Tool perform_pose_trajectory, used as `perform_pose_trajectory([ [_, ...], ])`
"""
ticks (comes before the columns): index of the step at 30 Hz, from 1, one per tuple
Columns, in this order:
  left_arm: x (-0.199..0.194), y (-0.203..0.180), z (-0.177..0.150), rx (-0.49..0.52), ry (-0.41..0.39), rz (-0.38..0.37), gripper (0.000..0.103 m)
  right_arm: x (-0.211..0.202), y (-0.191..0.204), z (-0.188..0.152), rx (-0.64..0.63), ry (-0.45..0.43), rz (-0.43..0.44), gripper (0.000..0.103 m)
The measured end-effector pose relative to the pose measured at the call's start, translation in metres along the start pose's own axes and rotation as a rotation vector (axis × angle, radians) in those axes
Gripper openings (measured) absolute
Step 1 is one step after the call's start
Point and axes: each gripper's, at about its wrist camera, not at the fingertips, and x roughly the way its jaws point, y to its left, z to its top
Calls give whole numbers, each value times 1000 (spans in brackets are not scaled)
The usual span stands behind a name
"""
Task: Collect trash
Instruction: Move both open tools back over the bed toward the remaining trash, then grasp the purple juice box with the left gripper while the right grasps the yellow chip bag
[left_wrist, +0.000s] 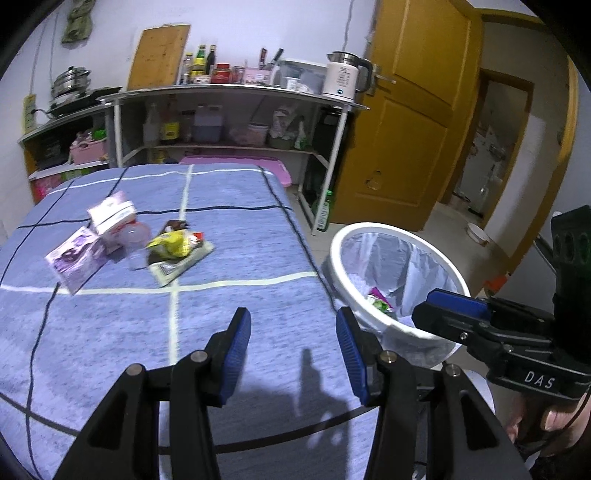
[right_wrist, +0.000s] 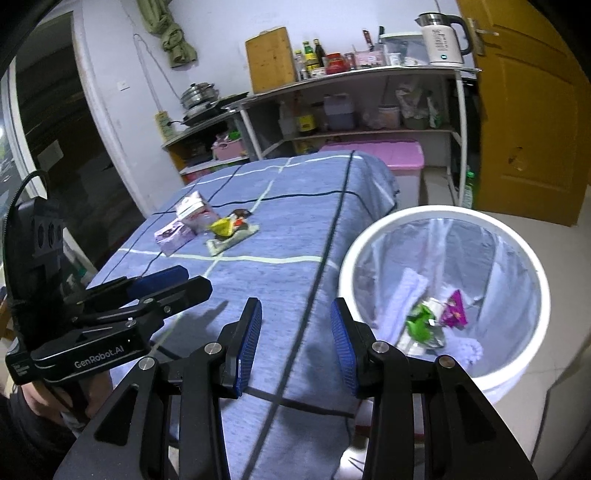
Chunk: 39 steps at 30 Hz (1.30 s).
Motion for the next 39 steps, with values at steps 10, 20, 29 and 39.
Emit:
perform_pose_trajectory([
  [10,-18,43,-5,-62,-20,77,50,21,29,11,-14,39,52,48],
  [20,-33,87,-3,-119,-50,153,55,48,65,26,-75,53,93,48],
  [29,-35,131,0,-173,-63,218,60,76,83,37,-90,69,120,53],
  [39,-20,171,9,-190,-46,262,66,111,101,54,-153,95,94,54],
])
